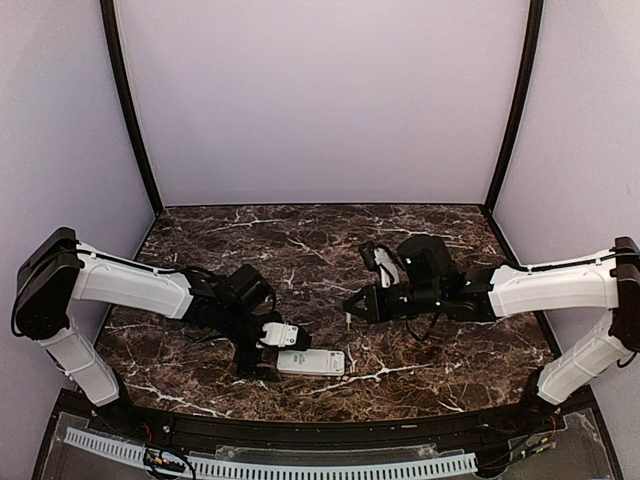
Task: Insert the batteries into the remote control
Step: Hold the remote control without the battery cover at the center of the board.
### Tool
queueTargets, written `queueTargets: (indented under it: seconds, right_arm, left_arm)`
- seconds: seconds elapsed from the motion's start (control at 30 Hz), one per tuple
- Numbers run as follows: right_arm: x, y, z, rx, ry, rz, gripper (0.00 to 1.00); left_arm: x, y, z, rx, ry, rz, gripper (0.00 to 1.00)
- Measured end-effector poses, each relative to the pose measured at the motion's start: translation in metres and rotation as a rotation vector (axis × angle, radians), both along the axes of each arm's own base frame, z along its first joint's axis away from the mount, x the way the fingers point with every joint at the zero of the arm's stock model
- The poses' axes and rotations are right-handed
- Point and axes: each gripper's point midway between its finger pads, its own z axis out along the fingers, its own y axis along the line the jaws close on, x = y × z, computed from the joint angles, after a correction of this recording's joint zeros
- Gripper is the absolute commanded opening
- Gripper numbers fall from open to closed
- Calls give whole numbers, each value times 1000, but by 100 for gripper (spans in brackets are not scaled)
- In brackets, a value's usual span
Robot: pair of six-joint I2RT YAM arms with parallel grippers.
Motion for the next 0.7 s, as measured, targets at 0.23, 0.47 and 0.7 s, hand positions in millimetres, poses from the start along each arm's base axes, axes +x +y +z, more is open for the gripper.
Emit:
queueTargets:
  seconds: [0.23,0.47,0.7]
  right_arm:
    - [1,-2,-7,-18,25,-17,0]
    - [1,-3,-21,-69,66,-27,0]
    - [9,-1,-25,-100,86,-6,0]
  left_arm:
    - [-5,-15,-9,21,0,-39,83]
    - [-5,-35,-9,18,-31,-50,68]
    - [-11,-50,-10,42,-32,15,47]
